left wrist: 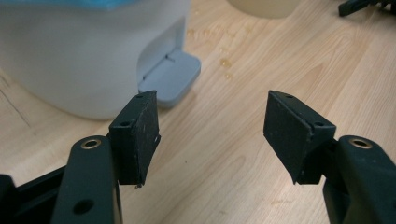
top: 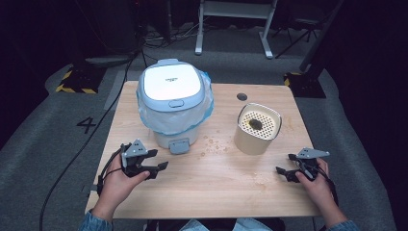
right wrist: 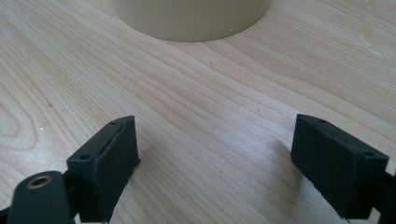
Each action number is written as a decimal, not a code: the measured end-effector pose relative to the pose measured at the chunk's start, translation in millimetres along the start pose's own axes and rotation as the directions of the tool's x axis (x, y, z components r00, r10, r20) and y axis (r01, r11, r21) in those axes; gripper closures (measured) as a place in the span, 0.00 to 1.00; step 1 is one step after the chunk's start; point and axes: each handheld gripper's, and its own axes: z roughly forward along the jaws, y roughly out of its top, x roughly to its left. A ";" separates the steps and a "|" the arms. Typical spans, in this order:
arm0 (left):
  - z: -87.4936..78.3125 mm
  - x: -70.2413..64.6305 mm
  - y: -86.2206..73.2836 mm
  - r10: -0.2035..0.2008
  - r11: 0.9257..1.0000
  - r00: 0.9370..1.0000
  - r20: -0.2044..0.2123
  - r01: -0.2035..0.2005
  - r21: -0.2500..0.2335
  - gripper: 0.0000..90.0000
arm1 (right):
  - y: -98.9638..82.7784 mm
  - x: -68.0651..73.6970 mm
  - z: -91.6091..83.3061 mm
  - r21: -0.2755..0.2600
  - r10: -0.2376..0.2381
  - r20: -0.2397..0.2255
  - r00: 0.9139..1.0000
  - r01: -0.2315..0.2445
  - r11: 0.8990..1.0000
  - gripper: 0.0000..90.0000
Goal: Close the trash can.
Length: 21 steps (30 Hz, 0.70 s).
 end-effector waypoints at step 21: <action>35.0 10.8 -34.1 -0.017 0.986 0.997 -0.072 0.028 0.162 0.36 | 0.0 0.0 0.0 0.000 0.000 0.000 1.000 0.000 1.000 0.17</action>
